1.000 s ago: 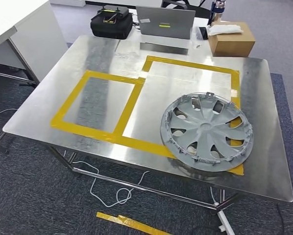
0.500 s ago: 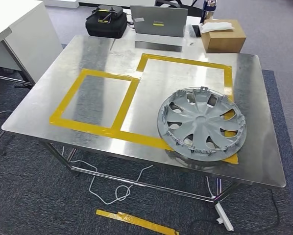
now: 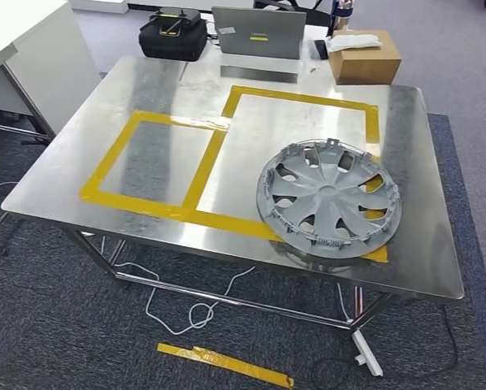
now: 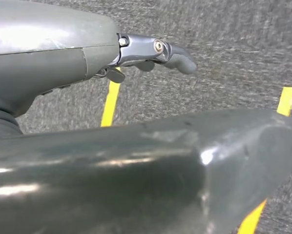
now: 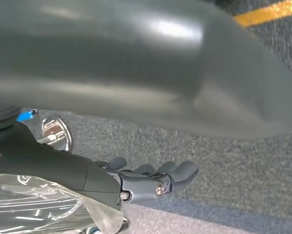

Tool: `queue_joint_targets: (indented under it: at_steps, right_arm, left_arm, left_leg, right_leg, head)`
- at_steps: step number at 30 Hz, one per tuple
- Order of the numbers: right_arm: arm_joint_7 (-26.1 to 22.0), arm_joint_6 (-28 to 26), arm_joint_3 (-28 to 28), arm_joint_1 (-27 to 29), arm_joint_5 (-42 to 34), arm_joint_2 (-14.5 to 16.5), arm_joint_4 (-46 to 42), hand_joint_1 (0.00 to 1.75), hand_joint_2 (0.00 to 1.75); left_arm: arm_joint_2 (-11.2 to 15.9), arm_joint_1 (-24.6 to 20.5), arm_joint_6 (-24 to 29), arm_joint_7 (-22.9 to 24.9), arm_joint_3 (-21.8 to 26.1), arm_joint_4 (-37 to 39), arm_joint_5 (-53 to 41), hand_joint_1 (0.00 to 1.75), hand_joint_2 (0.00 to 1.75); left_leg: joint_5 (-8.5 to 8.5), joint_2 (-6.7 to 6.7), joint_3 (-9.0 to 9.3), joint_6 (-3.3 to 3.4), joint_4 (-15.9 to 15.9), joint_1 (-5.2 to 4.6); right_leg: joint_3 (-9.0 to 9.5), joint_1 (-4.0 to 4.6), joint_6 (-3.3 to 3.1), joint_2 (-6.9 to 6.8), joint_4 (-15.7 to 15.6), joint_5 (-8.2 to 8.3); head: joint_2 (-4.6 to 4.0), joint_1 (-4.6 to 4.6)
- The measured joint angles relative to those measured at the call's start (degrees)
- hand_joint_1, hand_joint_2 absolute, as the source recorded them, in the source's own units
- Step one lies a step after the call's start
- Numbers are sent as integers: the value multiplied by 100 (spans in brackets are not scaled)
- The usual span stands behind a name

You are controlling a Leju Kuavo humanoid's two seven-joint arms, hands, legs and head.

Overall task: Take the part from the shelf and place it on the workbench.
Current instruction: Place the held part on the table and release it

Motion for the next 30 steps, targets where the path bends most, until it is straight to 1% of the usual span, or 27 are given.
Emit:
queue_joint_targets:
  at_steps: [2,3,4,5,6,7,8,9,10,11,12,13,14,15,17,18,19,20,22,23,24,25,26,27,28,29,30]
  right_arm:
    - [-118,274,-63,-32,-78,0,42,0,0]
    - [-220,463,-114,-62,-133,0,80,0,0]
    - [-368,690,-174,-112,-204,0,136,0,0]
    - [-560,946,-249,-185,-285,0,217,0,0]
    - [-785,1203,-339,-275,-366,0,314,0,0]
    - [-1018,1458,-440,-376,-443,0,421,0,0]
    - [-1239,1696,-555,-476,-509,0,534,0,0]
    - [-1433,1899,-674,-571,-563,0,641,0,0]
    - [-1606,2076,-795,-660,-606,0,748,0,0]
    - [-1767,2232,-910,-746,-627,0,846,0,0]
    - [-1913,2363,-1017,-835,-614,0,933,0,0]
    - [-2063,2491,-1125,-934,-552,0,1024,0,0]
    - [-2202,2607,-1229,-1036,-440,0,1116,0,0]
    - [-2329,2709,-1334,-1132,-296,0,1211,0,0]
    - [-2545,2878,-1546,-1271,10,0,1400,0,0]
    - [-2638,2945,-1646,-1344,148,0,1500,0,0]
    - [-2736,3009,-1748,-1441,275,0,1611,0,0]
    - [-2848,3069,-1855,-1558,388,0,1735,0,0]
    - [-3112,3148,-2067,-1781,594,0,1966,0,0]
    - [-3257,3165,-2157,-1867,685,0,2062,0,0]
    - [-3413,3169,-2232,-1950,779,0,2151,0,0]
    - [-3581,3165,-2308,-2041,879,0,2243,0,0]
    - [-3761,3160,-2386,-2138,986,0,2336,0,0]
    - [-3952,3152,-2466,-2236,1097,0,2434,0,0]
    - [-4128,3139,-2543,-2333,1207,0,2532,0,0]
    - [-4281,3118,-2617,-2421,1308,0,2630,0,0]
    - [-4398,3093,-2684,-2506,1390,0,2727,0,0]
  left_arm:
    - [-29,-10,-55,-34,95,-9,-74,0,0]
    - [-42,-19,-80,-58,137,-14,-104,0,0]
    - [-54,-34,-102,-89,172,-16,-125,0,0]
    - [-65,-54,-118,-127,203,-17,-137,0,0]
    - [-73,-75,-130,-166,228,-17,-143,0,0]
    - [-78,-95,-146,-200,251,-18,-143,0,0]
    - [-81,-113,-167,-226,269,-19,-137,0,0]
    - [-84,-129,-191,-243,281,-20,-127,0,0]
    - [-84,-142,-218,-252,288,-22,-115,0,0]
    - [-85,-154,-242,-258,290,-23,-101,0,0]
    - [-87,-165,-262,-260,290,-24,-89,0,0]
    - [-88,-173,-279,-261,290,-25,-73,0,0]
    - [-88,-181,-290,-258,290,-29,-57,0,0]
    - [-87,-189,-299,-255,290,-33,-38,0,0]
    - [-79,-202,-305,-246,288,-40,8,0,0]
    - [-71,-207,-298,-248,288,-41,43,0,0]
    - [-63,-208,-281,-251,288,-40,84,0,0]
    - [-54,-215,-257,-262,288,-38,132,0,0]
    - [-42,-257,-196,-302,287,-22,241,0,0]
    - [-33,-283,-175,-328,286,-11,295,0,0]
    - [-25,-305,-162,-348,282,-3,346,0,0]
    - [-16,-317,-155,-361,274,3,402,0,0]
    - [-7,-323,-153,-366,260,5,459,0,0]
    - [3,-328,-150,-364,241,5,519,0,0]
    - [14,-331,-148,-358,217,5,582,0,0]
    - [23,-333,-148,-352,192,4,638,0,0]
    - [31,-333,-148,-345,168,4,688,0,0]
  left_leg:
    - [48,17,-68,60,-22,8]
    - [84,30,-100,104,-38,15]
    - [123,45,-141,149,-53,23]
    - [159,64,-188,182,-57,24]
    - [191,78,-249,203,-50,14]
    - [227,95,-311,215,-41,0]
    - [264,112,-370,219,-31,-16]
    - [299,125,-424,221,-20,-31]
    - [332,131,-471,220,-7,-44]
    - [364,133,-512,213,7,-55]
    - [394,132,-546,201,21,-66]
    - [427,132,-578,181,36,-79]
    - [464,133,-603,154,47,-87]
    - [504,135,-625,127,55,-91]
    - [558,127,-662,66,71,-83]
    - [499,110,-690,31,116,-75]
    - [342,93,-740,-7,246,-66]
    - [95,76,-820,-42,492,-54]
    - [-434,65,-1014,-89,1228,-29]
    - [-567,64,-1064,-101,1543,-19]
    - [-571,63,-1039,-105,1699,-11]
    - [-458,63,-915,-100,1638,-5]
    - [-289,61,-694,-85,1368,-2]
    - [-145,55,-417,-61,972,-2]
    - [-60,48,-152,-32,547,-8]
    - [-35,42,35,-6,221,-15]
    - [-47,37,123,15,31,-25]
  right_leg:
    - [-40,-5,76,5,19,13]
    - [-82,-9,105,7,79,-65]
    - [-158,-12,130,9,239,-223]
    - [-278,-20,151,10,529,-455]
    - [-429,-24,168,9,919,-703]
    - [-558,-27,181,9,1310,-898]
    - [-622,-28,188,9,1582,-991]
    - [-584,-28,184,9,1649,-960]
    - [-418,-27,174,8,1459,-813]
    - [-154,-27,156,7,1076,-620]
    - [138,-23,133,6,614,-476]
    - [401,-16,110,7,193,-385]
    - [546,-7,88,8,-88,-358]
    - [595,4,66,9,-218,-366]
    - [528,6,6,-3,-243,-321]
    - [492,-2,-40,-13,-241,-282]
    - [444,-12,-91,-21,-245,-234]
    - [386,-20,-134,-27,-247,-181]
    - [244,-11,-170,-30,-219,-84]
    - [165,-6,-167,-36,-193,-42]
    - [85,-2,-163,-42,-159,-4]
    - [11,2,-157,-44,-118,32]
    - [-58,4,-148,-37,-75,66]
    - [-118,7,-134,-28,-35,101]
    - [-173,17,-112,-19,2,135]
    - [-224,25,-84,-15,27,175]
    - [-266,31,-54,-15,39,219]
  head:
    - [0,1]
    - [0,7]
    - [0,17]
    - [0,29]
    - [0,40]
    - [0,45]
    - [0,45]
    - [0,44]
    - [0,45]
    - [0,45]
    - [0,45]
    - [0,43]
    - [0,40]
    - [0,39]
    - [0,44]
    - [0,44]
    - [0,37]
    - [0,30]
    - [0,9]
    - [0,7]
    - [0,7]
    - [0,7]
    - [0,6]
    - [0,5]
    - [0,6]
    - [0,10]
    - [0,10]
